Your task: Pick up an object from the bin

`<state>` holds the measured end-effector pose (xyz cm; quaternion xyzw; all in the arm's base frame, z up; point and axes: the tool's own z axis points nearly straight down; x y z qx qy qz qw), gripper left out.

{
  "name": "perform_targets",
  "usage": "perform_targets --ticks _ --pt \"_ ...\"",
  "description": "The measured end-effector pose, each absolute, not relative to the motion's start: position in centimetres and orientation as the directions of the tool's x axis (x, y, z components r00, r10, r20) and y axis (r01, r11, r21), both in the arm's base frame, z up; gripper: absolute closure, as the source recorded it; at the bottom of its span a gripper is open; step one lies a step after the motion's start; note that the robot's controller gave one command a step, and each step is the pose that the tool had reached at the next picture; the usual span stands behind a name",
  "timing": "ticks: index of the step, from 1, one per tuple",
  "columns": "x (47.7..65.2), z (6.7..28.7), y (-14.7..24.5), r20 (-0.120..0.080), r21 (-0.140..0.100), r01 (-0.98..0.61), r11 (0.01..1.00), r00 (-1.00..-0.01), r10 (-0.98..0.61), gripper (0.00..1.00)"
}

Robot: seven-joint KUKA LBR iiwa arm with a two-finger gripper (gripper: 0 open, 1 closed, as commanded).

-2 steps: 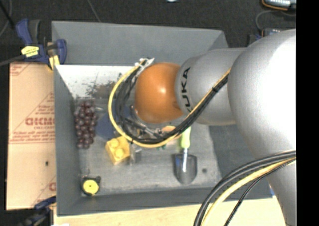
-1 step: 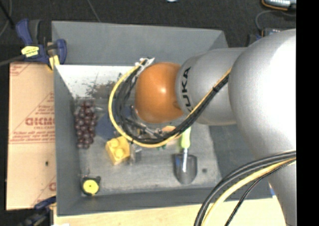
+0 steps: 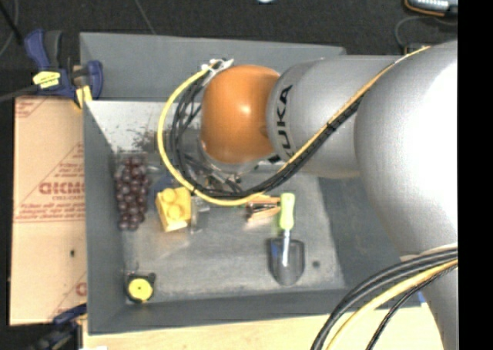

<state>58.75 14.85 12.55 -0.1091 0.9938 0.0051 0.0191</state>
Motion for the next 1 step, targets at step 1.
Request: perform_targets --ticks 1 --pt "58.73 10.11 14.29 -0.040 0.008 -0.190 0.982 -0.981 -0.189 1.00"
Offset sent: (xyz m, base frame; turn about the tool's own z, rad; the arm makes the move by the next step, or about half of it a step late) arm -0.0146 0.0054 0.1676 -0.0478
